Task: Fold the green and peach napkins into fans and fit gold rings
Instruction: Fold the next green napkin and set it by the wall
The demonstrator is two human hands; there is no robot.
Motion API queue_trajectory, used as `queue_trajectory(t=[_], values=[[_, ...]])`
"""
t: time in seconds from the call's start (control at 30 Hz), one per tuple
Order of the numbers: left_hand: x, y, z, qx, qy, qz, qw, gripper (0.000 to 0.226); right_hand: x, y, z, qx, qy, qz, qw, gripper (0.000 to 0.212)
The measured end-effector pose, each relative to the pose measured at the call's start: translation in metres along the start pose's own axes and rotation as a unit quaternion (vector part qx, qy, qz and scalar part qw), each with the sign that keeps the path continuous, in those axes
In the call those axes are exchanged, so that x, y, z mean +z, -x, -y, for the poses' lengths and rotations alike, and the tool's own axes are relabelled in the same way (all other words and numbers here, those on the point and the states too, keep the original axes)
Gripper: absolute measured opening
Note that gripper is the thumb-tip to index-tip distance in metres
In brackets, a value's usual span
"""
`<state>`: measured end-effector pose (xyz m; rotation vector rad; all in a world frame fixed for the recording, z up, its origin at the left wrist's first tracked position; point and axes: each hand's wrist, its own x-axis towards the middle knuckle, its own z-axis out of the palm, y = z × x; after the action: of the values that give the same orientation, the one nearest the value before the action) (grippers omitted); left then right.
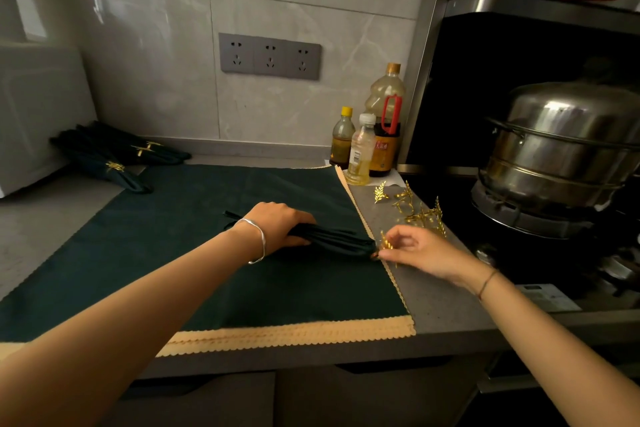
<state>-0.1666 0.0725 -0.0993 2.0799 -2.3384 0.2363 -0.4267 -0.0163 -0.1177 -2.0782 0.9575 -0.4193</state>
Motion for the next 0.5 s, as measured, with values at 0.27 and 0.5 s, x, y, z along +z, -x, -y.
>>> queue_trajectory(t=[0.27,0.5], values=[[-0.002,0.005,-0.006,0.027,-0.002,0.024,0.999,0.037,0.03,-0.023,0.033,-0.038,-0.011,0.046,0.998,0.037],[-0.004,0.009,-0.001,-0.003,0.02,0.028,0.999,0.034,0.049,-0.025,0.033,-0.092,0.12,0.016,0.988,0.053]])
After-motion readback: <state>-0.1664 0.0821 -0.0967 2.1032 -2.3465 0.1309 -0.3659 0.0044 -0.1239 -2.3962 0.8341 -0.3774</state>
